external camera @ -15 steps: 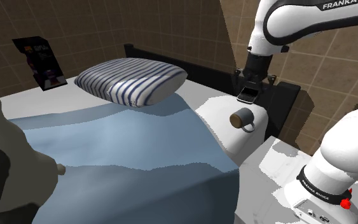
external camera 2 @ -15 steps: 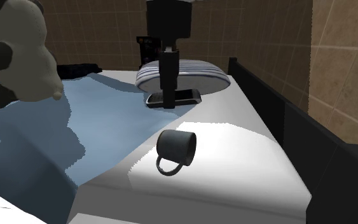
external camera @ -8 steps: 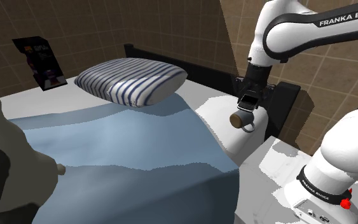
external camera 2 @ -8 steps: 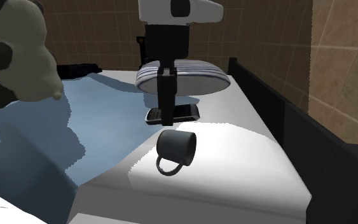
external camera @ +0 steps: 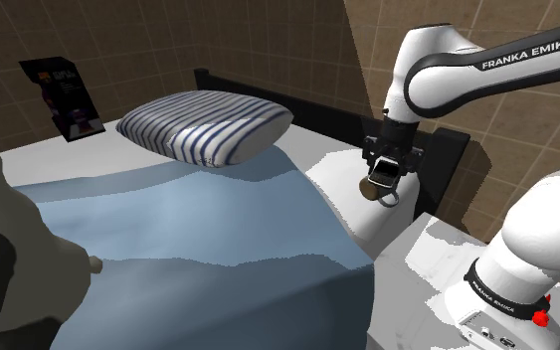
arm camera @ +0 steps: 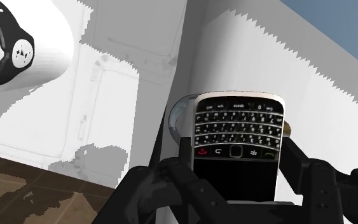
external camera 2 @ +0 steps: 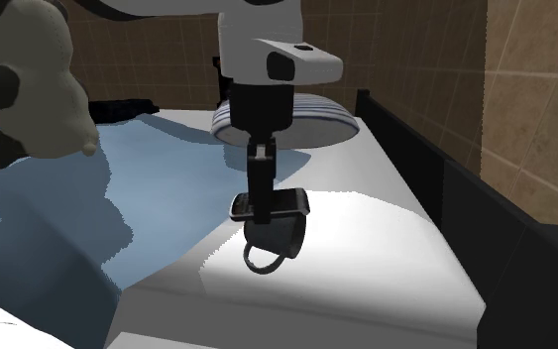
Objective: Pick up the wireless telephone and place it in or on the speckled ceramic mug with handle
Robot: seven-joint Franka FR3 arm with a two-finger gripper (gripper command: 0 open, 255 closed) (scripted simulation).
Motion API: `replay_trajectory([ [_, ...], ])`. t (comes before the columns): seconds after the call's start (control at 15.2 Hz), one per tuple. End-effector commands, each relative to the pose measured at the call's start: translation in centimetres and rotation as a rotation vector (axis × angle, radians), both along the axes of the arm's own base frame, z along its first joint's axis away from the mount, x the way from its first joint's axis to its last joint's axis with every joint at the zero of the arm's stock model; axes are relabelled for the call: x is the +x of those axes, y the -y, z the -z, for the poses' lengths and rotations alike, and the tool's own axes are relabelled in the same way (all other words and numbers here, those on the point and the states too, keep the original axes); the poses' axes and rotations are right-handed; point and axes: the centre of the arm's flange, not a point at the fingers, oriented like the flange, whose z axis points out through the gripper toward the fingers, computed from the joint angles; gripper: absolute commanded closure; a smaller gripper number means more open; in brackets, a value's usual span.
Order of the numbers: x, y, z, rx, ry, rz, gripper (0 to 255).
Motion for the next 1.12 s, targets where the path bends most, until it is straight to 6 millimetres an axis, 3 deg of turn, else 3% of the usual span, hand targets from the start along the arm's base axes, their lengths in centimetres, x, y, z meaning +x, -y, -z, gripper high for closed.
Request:
replay_trajectory([
  [0.0, 0.0, 0.0, 0.3, 0.0, 0.001, 0.0, 255],
  [0.33, 0.0, 0.0, 0.3, 0.0, 0.001, 0.0, 255],
  [0.4, 0.0, 0.0, 0.3, 0.0, 0.001, 0.0, 0],
  [0.73, 0.0, 0.0, 0.3, 0.0, 0.001, 0.0, 0],
  [0.99, -0.1, 0.1, -4.7, 0.0, 0.001, 0.0, 0],
  [1.06, -0.1, 0.1, -4.7, 0.0, 0.001, 0.0, 0],
])
